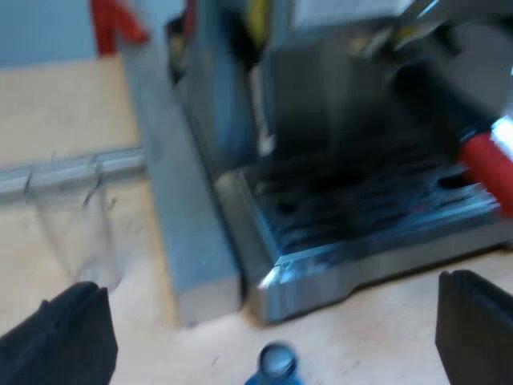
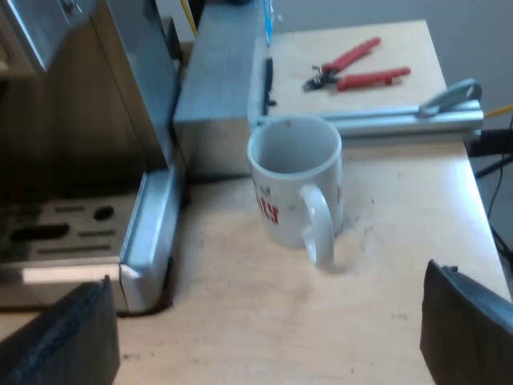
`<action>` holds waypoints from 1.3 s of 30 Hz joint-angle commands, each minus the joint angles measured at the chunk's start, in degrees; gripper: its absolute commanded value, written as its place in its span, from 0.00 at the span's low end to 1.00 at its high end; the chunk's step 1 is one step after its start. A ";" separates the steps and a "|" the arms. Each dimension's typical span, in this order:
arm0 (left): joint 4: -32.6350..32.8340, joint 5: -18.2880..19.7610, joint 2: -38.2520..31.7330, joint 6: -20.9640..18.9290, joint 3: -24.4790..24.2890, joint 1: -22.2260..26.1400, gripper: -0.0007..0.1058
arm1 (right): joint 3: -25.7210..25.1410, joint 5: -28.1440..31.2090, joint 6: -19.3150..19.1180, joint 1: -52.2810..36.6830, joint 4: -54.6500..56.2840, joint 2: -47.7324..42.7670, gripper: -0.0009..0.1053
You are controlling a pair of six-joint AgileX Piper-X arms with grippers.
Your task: Place mug into machine
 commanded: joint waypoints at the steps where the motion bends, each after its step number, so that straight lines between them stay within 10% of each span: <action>1: -1.22 1.37 -1.06 -0.11 -3.40 -3.71 0.77 | -4.26 -0.07 -0.72 0.03 1.91 4.13 0.74; 13: -12.11 18.08 10.55 1.11 -3.68 -24.34 0.77 | -10.95 -0.53 -8.04 0.03 4.77 18.13 0.74; 20: -19.04 19.17 14.48 1.64 3.57 -32.27 0.77 | -9.93 -0.53 -12.20 0.03 4.16 23.36 0.74; 28: -28.40 19.17 15.24 1.54 13.65 -33.87 0.77 | 0.49 -0.43 -12.07 0.03 -3.06 25.96 0.74; 39: -27.89 19.17 15.24 1.54 14.60 -33.87 0.77 | 19.17 -0.05 -12.07 0.03 -30.77 25.93 0.74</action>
